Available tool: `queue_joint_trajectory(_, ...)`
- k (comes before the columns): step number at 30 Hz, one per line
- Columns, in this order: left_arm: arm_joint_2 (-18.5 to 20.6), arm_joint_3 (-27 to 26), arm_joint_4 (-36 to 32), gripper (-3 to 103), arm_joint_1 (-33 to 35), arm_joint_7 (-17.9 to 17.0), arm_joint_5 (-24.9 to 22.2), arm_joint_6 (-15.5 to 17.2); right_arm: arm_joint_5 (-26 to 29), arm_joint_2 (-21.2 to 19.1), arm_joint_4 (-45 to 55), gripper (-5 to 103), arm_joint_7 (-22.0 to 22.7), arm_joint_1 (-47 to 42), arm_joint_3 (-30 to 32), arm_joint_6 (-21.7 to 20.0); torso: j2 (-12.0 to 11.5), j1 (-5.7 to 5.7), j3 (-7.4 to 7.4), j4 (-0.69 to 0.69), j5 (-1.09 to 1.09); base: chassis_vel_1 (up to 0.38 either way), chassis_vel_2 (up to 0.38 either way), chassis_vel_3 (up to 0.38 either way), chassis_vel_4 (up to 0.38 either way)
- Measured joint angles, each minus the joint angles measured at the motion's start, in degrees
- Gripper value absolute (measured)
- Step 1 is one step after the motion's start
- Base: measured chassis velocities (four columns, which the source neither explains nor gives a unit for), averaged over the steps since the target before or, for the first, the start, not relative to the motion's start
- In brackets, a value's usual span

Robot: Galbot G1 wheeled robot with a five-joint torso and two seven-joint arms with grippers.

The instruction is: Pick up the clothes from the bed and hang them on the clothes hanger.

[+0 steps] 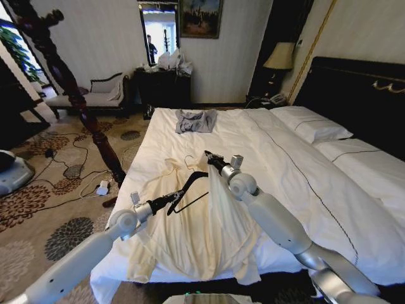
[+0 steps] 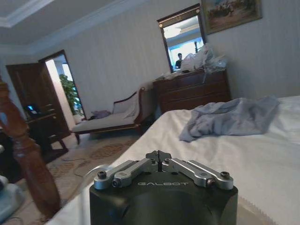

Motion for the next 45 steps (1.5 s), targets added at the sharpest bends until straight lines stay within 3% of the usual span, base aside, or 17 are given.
queue_joint_trajectory(9,-2.4,2.9,4.9,15,-6.2,1.4,-0.2,-0.1,3.6,-0.4,4.1,0,0.6,-1.2,-0.6,-1.3,0.0,0.0,0.0,-0.01,0.0,0.0,0.0,0.0,0.0)
queue_joint_trajectory(20,-3.9,2.1,6.0,15,-6.6,2.0,0.1,-0.5,6.6,-1.7,8.0,0,0.6,-3.9,-0.6,-2.3,0.0,0.0,0.0,-0.02,0.0,0.0,0.0,0.0,0.0)
queue_joint_trajectory(36,-3.9,-0.6,4.3,15,-6.1,2.7,1.3,-2.2,6.3,-2.4,10.8,-1,0.2,-7.5,-1.4,-3.5,0.0,-0.01,-0.01,-0.02,0.0,0.0,0.0,0.0,0.0)
queue_joint_trajectory(41,-5.1,-1.4,4.8,15,-5.7,2.7,2.5,-3.2,5.8,-1.6,10.9,20,0.3,-7.5,-2.0,-3.5,0.0,-0.01,-0.01,-0.02,0.0,0.0,0.0,0.0,0.0)
queue_joint_trajectory(43,-5.3,-1.7,4.8,15,-5.6,2.8,2.6,-3.3,5.8,-1.6,11.0,20,0.3,-7.3,-2.1,-3.5,0.0,-0.01,-0.01,-0.01,0.0,0.0,0.0,0.0,0.0)
queue_joint_trajectory(45,-5.6,-2.0,4.8,15,-5.3,3.2,2.8,-3.5,6.0,-1.7,11.3,31,0.3,-7.1,-2.3,-3.6,0.0,-0.01,-0.01,-0.01,0.0,0.0,0.0,0.0,0.0)
